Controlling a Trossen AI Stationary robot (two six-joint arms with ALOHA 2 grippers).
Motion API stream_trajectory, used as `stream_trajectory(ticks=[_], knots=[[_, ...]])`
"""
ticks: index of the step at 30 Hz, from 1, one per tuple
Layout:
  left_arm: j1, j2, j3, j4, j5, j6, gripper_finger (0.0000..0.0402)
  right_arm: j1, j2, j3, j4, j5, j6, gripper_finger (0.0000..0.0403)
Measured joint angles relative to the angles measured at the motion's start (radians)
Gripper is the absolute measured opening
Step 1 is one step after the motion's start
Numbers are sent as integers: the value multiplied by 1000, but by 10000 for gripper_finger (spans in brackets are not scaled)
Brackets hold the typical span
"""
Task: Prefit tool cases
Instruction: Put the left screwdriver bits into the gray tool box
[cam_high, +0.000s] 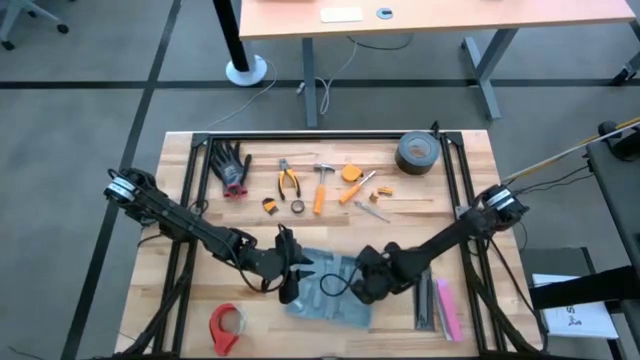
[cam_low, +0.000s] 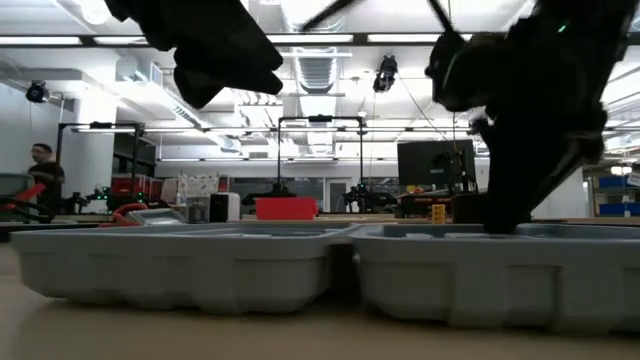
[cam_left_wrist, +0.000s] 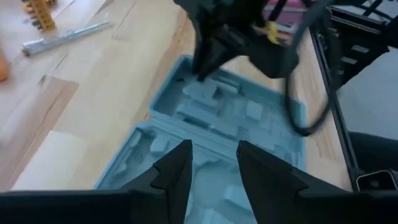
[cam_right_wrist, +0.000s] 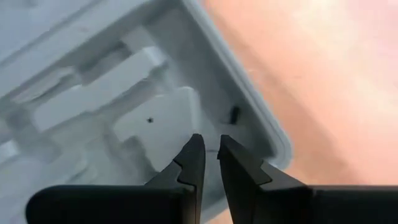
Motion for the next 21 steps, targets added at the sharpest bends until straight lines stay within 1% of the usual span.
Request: stream_trajectory(ticks=[6,13,21], knots=[[0,0,-1,7,2,-8,124,-48,0,0,-40,-1,-58,36],[0,0,-1,16,2,-4,116,-95,0,-6,-41,-1,-118,28],[0,0,-1,11,3,-2,120,-121,-1,-43,-42,-2,-126,29]])
